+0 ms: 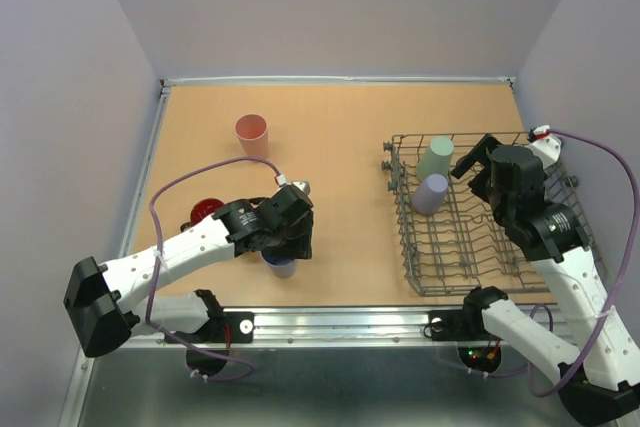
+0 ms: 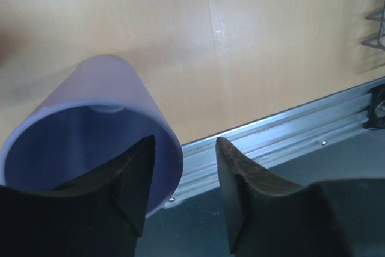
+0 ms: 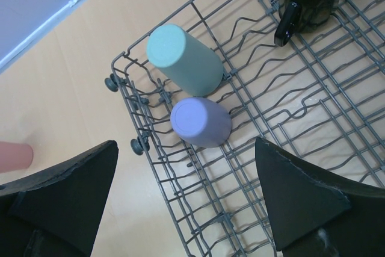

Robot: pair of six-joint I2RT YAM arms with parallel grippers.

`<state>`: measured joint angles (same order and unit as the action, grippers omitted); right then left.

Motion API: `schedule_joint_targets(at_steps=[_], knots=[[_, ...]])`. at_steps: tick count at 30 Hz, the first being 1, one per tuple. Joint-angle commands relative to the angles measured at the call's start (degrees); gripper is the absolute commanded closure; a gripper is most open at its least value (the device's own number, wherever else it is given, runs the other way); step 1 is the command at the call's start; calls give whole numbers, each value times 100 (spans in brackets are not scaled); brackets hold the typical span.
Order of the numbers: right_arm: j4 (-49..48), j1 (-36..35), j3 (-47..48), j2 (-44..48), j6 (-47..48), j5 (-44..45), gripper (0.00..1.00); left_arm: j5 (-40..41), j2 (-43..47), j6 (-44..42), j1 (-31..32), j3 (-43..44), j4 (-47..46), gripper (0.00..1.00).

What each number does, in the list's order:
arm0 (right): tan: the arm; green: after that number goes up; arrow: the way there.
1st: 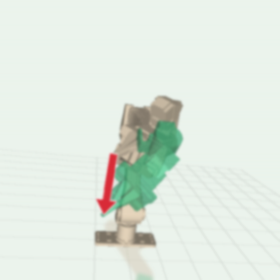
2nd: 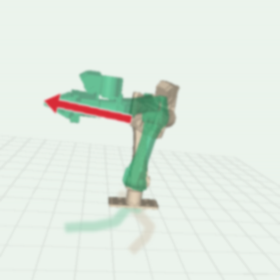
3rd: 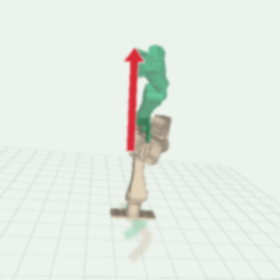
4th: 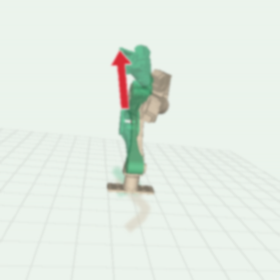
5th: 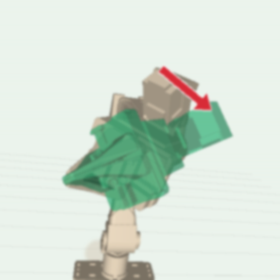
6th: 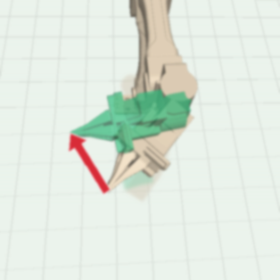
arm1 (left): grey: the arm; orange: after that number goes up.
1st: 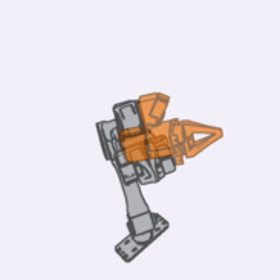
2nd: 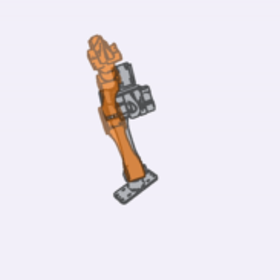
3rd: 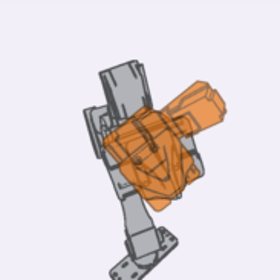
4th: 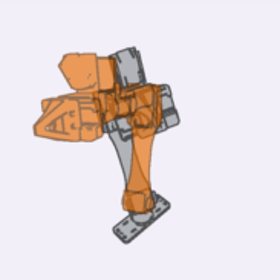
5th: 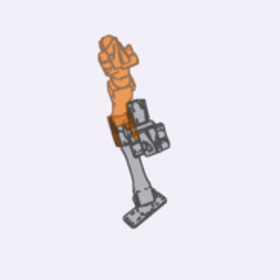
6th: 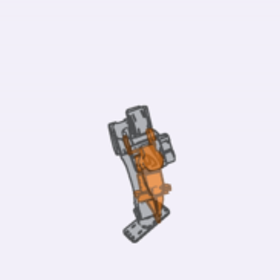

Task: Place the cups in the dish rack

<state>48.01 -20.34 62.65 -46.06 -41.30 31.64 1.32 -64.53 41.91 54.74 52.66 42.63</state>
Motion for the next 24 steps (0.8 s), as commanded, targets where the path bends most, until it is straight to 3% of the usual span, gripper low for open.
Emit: schedule_joint_targets(at_steps=[1,3,5,6,7,12,18,23,24], knots=[[138,-32,-148,168,140,53,0,202,-112,37,107,-177,-299,49],[208,-32,-113,185,140,70,0,184,-252,1,151,-204,-413,55],[253,-32,-78,203,148,97,0,202,-376,-51,186,-187,-449,79],[296,-32,-34,212,157,106,0,228,-411,-95,195,-99,-440,96],[323,-32,1,221,166,114,0,254,-437,-113,204,-38,-414,100],[402,-32,194,212,175,80,0,500,-543,-323,204,752,-63,100],[253,-32,668,63,122,-526,0,632,-1078,-763,160,2422,254,100],[-335,-32,1108,-8,236,-1718,0,107,-1395,-1220,-261,3706,-305,100],[-449,-32,1161,-25,167,-1905,0,-330,-1413,-1273,-523,3812,-473,100]])
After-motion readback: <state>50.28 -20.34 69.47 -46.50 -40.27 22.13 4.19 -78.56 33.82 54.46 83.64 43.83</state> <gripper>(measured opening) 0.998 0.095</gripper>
